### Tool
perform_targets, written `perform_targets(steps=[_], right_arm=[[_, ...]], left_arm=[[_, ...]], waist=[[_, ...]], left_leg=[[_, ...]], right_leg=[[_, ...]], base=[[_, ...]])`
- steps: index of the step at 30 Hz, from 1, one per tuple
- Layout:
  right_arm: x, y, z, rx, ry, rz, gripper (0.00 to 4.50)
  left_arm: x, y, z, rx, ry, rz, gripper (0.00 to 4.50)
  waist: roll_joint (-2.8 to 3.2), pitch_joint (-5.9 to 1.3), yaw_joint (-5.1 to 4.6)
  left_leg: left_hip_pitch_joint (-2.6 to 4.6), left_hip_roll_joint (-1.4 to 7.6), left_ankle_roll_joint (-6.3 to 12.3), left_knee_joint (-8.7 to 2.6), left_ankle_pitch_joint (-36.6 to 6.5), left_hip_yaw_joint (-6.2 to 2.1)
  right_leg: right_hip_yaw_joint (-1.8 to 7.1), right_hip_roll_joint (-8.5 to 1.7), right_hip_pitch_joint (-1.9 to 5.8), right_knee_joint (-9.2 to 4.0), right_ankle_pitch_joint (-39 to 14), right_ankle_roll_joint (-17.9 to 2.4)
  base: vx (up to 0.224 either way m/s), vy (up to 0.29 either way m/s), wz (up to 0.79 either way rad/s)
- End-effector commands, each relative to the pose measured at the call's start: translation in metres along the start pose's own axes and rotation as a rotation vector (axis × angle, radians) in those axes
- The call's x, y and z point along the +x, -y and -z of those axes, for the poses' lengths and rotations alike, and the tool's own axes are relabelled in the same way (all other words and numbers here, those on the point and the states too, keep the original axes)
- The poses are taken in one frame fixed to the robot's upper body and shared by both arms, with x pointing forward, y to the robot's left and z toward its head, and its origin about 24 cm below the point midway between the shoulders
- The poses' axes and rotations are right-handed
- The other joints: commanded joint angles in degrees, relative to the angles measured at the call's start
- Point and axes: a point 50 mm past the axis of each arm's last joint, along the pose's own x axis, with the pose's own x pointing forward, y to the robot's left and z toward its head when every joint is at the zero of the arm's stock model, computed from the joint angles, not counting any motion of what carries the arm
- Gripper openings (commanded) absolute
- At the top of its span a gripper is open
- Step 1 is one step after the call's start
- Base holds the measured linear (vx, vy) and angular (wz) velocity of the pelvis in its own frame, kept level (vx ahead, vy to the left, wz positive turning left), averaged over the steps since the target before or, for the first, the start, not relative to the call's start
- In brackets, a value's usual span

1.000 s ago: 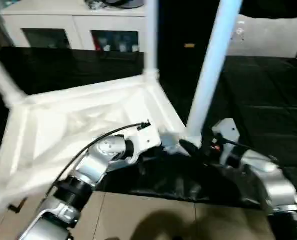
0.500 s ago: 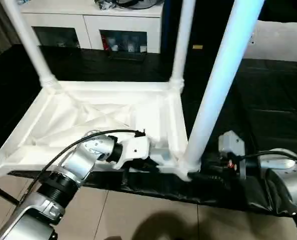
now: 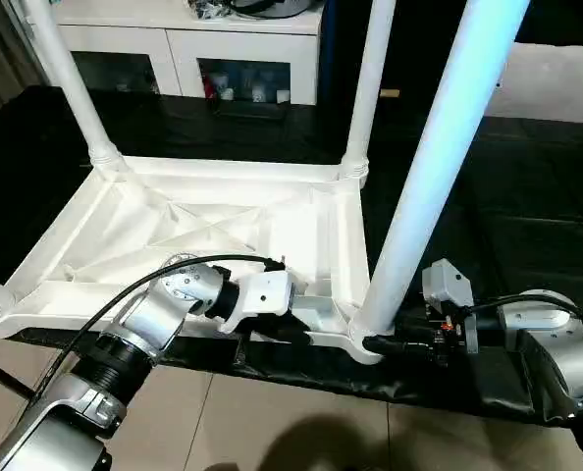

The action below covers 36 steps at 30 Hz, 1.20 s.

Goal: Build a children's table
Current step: Rotate leg to tighten

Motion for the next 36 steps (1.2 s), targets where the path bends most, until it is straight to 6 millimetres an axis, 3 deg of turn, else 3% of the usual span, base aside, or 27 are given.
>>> perform_targets(steps=[1, 6, 10, 12, 14, 16, 18, 19, 21, 23, 25, 27, 28, 29, 30, 33, 34, 36], right_arm=[[0.003, -0.002, -0.003, -0.003, 0.018, -0.02, 2.77], [0.011, -0.009, 0.0, 0.041, 0.049, -0.028, 2.68], [0.024, -0.012, -0.001, 0.113, 0.104, 0.046, 2.63], [0.034, -0.01, -0.001, 0.173, 0.127, 0.134, 2.63], [0.047, -0.005, -0.002, 0.23, 0.141, 0.257, 2.62], [0.059, 0.001, -0.004, 0.27, 0.151, 0.385, 2.62], [0.063, 0.003, -0.005, 0.295, 0.163, 0.431, 2.62], [0.074, 0.01, -0.01, 0.365, 0.197, 0.552, 2.61], [0.083, 0.013, -0.013, 0.413, 0.212, 0.627, 2.61], [0.089, 0.017, -0.016, 0.46, 0.22, 0.707, 2.61], [0.095, 0.026, -0.02, 0.472, 0.224, 0.831, 2.61], [0.097, 0.027, -0.023, 0.471, 0.243, 0.842, 2.61], [0.097, 0.027, -0.023, 0.468, 0.251, 0.856, 3.15], [0.097, 0.027, -0.023, 0.468, 0.251, 0.856, 3.15], [0.092, 0.029, -0.024, 0.489, 0.286, 0.88, 3.29], [0.084, 0.03, -0.022, 0.466, 0.297, 0.902, 3.48], [0.078, 0.03, -0.019, 0.433, 0.29, 0.906, 3.74], [0.068, 0.031, -0.016, 0.398, 0.292, 0.908, 3.76]], left_arm=[[0.004, 0.004, -0.001, 0.029, -0.027, 0.069, 0.0], [0.007, 0.003, -0.001, 0.003, -0.001, 0.048, 0.0], [0.013, 0.0, -0.005, -0.061, 0.04, -0.036, 0.0], [0.017, -0.002, -0.009, -0.108, 0.075, -0.088, 0.0], [0.023, -0.005, -0.016, -0.152, 0.114, -0.149, 0.0], [0.03, -0.009, -0.025, -0.197, 0.147, -0.211, 0.0], [0.032, -0.011, -0.027, -0.211, 0.154, -0.236, 0.0], [0.041, -0.018, -0.036, -0.248, 0.172, -0.322, 0.0], [0.048, -0.024, -0.042, -0.274, 0.179, -0.399, 0.0], [0.053, -0.03, -0.047, -0.295, 0.187, -0.466, 0.0], [0.06, -0.038, -0.056, -0.313, 0.195, -0.554, 0.0], [0.062, -0.038, -0.059, -0.302, 0.189, -0.569, 0.0], [0.062, -0.038, -0.059, -0.288, 0.181, -0.567, 0.0], [0.062, -0.038, -0.059, -0.288, 0.181, -0.567, 0.0], [0.062, -0.036, -0.058, -0.274, 0.167, -0.554, 0.0], [0.059, -0.034, -0.052, -0.256, 0.141, -0.538, 0.0], [0.057, -0.032, -0.048, -0.245, 0.125, -0.528, 0.0], [0.053, -0.03, -0.041, -0.233, 0.104, -0.512, 0.0]], waist=[[-0.99, -3.98, 0.12], [-1.02, -3.96, 0.09], [-0.9, -3.7, -0.04], [-0.86, -3.3, -0.56], [-0.97, -3.24, -0.89], [-0.88, -3.02, -1.98], [-0.87, -3.12, -2.86], [-0.54, -2.99, -3.5], [-0.51, -3.35, -4.3], [-0.39, -3.27, -4.77], [-0.53, -3.42, -4.9], [-0.36, -3.64, -4.78], [-0.38, -3.84, -4.54], [-0.38, -3.84, -4.54], [-0.19, -4.03, -4.31], [-0.11, -4.47, -3.83], [-0.15, -4.77, -3.46], [-0.08, -4.64, -3.13]], left_leg=[[-1.04, 3.32, 7.34, -3.88, -0.3, -0.63], [-1.07, 3.37, 7.52, -3.88, -0.2, -0.63], [-0.9, 3.26, 6.38, -4.13, -2.0, -0.61], [-0.44, 3.15, 4.37, -4.46, -5.3, -0.55], [-0.47, 2.55, 3.31, -4.37, -6.3, -0.5], [-0.43, 2.26, 1.66, -4.29, -7.8, -0.63], [-0.7, 2.08, 1.95, -4.22, -9.1, -0.83], [-0.28, 2.39, 1.88, -4.29, -9.9, -0.91], [-0.68, 2.6, 1.54, -4.35, -10.1, -1.33], [-0.63, 2.61, 2.17, -4.43, -9.9, -1.23], [-0.66, 2.47, 3.03, -4.42, -8.5, -1.16], [-0.84, 2.48, 3.63, -4.37, -6.2, -1.13], [-0.95, 2.63, 4.28, -4.3, -4.3, -1.1], [-0.95, 2.63, 4.28, -4.3, -4.3, -1.1], [-1.11, 2.9, 5.45, -4.23, -1.3, -1.26], [-1.13, 3.09, 6.93, -3.94, 2.8, -1.31], [-1.38, 3.05, 8.56, -3.52, 6.7, -1.32], [-1.64, 2.8, 10.15, -3.24, 7.0, -1.11]], right_leg=[[4.17, -4.52, 4.23, -3.83, -16.7, -5.3], [4.17, -4.5, 4.23, -3.76, -16.0, -5.7], [3.96, -4.52, 4.2, -4.42, -19.2, -4.7], [3.74, -4.44, 4.1, -5.26, -24.3, -3.2], [3.34, -4.3, 4.21, -5.86, -27.8, -1.1], [2.6, -4.16, 3.85, -6.63, -30.8, 0.6], [2.25, -4.14, 4.22, -7.03, -31.7, 2.4], [2.13, -4.13, 3.65, -7.35, -31.2, 1.7], [1.72, -4.34, 4.41, -7.24, -29.2, 1.4], [2.16, -4.38, 4.0, -7.2, -27.1, 0.4], [2.6, -4.49, 4.12, -6.77, -25.2, -0.9], [2.95, -4.54, 4.25, -6.17, -22.4, -2.0], [3.27, -4.66, 4.34, -5.7, -19.6, -2.7], [3.27, -4.66, 4.34, -5.7, -19.6, -2.7], [3.58, -4.69, 4.49, -4.79, -14.9, -4.4], [3.9, -4.76, 4.69, -3.55, -8.1, -6.7], [4.08, -4.79, 4.65, -2.65, -2.8, -8.2], [4.12, -4.73, 4.46, -2.51, -1.8, -8.8]], base=[[0.0, 0.0, 0.0], [0.0, 0.0, 0.0], [0.0, 0.0, 0.0], [0.0, 0.0, 0.0], [0.0, 0.0, 0.0], [0.0, 0.0, 0.0], [0.0, 0.0, 0.0], [0.0, 0.0, 0.0], [0.0, 0.0, 0.0], [0.0, 0.0, 0.0], [0.0, 0.0, 0.0], [0.0, 0.0, 0.0], [0.0, 0.0, 0.0], [0.0, 0.0, 0.0], [0.0, 0.0, 0.0], [0.033, -0.009, 0.01], [0.0, 0.0, 0.0], [0.0, 0.0, 0.0]])
